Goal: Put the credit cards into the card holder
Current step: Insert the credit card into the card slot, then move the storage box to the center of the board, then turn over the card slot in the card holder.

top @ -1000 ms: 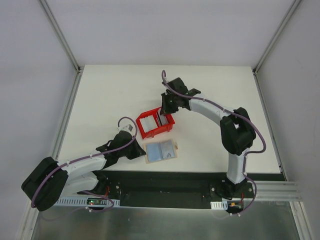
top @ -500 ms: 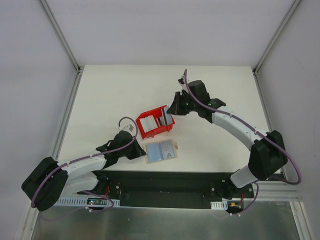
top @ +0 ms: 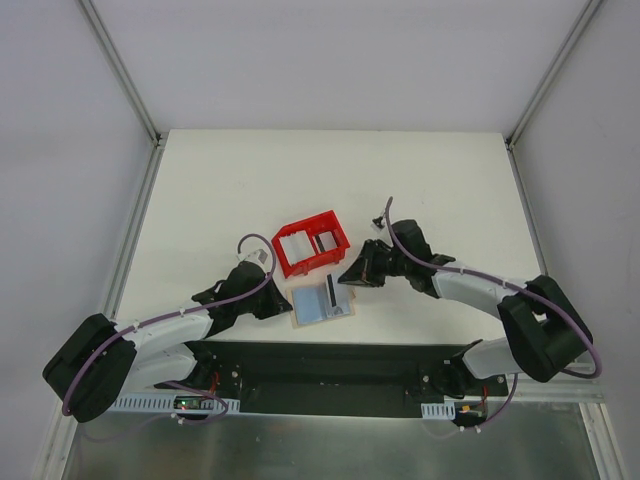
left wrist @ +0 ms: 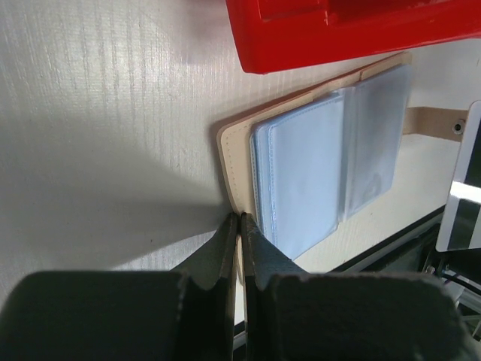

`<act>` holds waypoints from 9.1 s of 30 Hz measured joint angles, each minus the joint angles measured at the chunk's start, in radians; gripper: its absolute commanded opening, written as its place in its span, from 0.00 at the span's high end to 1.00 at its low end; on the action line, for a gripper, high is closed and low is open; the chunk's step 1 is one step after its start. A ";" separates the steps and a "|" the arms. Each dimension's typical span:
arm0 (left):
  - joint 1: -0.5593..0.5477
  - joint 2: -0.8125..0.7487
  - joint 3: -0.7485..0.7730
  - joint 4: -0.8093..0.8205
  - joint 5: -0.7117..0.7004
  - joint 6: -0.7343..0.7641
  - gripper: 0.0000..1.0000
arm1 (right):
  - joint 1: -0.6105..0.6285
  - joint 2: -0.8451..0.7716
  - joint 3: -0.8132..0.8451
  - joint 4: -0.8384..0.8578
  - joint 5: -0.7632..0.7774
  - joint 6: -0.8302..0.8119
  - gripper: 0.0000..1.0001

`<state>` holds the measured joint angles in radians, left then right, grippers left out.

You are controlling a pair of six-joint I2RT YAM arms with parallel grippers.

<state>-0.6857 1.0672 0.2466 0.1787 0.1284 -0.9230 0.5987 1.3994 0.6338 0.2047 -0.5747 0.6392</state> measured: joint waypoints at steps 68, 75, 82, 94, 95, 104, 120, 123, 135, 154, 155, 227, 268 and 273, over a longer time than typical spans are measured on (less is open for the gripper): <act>0.000 0.039 0.024 -0.001 0.021 0.019 1.00 | 0.138 0.277 -0.155 0.509 0.126 -0.100 1.00; 0.000 0.039 0.024 -0.002 0.021 0.018 1.00 | 0.150 0.277 -0.163 0.525 0.154 -0.057 0.98; 0.000 0.039 0.024 -0.002 0.021 0.018 1.00 | 0.204 0.270 -0.151 0.502 0.232 -0.021 0.91; 0.000 0.039 0.024 -0.001 0.021 0.018 1.00 | 0.226 0.161 -0.076 0.236 0.349 -0.091 0.64; 0.000 0.039 0.024 -0.001 0.021 0.018 1.00 | 0.225 0.154 -0.068 0.210 0.357 -0.100 0.64; 0.000 0.039 0.024 -0.001 0.021 0.019 1.00 | 0.234 0.151 -0.028 0.124 0.357 -0.133 0.66; 0.000 0.039 0.024 -0.001 0.021 0.018 1.00 | 0.316 0.218 0.079 0.034 0.333 -0.135 0.75; 0.000 0.038 0.024 -0.002 0.021 0.018 1.00 | 0.318 0.218 0.085 0.021 0.335 -0.135 0.77; 0.000 0.036 0.024 -0.003 0.021 0.019 1.00 | 0.324 0.222 0.109 -0.029 0.348 -0.157 0.71; 0.000 0.018 0.018 -0.009 0.020 0.019 1.00 | 0.327 0.060 0.234 -0.239 0.523 -0.312 0.46; 0.000 0.018 0.018 -0.009 0.020 0.019 1.00 | 0.325 0.047 0.254 -0.261 0.547 -0.326 0.44; 0.000 -0.007 0.008 -0.027 0.019 0.022 1.00 | -0.010 0.356 0.628 -0.586 0.666 -0.600 0.33; 0.000 -0.053 0.008 -0.039 0.020 0.021 1.00 | 0.494 0.232 0.372 -0.403 0.642 -0.317 0.40; 0.000 -0.071 0.008 -0.043 0.020 0.021 1.00 | 0.504 0.263 0.399 -0.403 0.644 -0.309 0.37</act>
<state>-0.6857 0.9966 0.2546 0.1356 0.1486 -0.9016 1.1023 1.6623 1.0325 -0.1986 0.0689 0.3302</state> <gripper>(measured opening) 0.004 0.621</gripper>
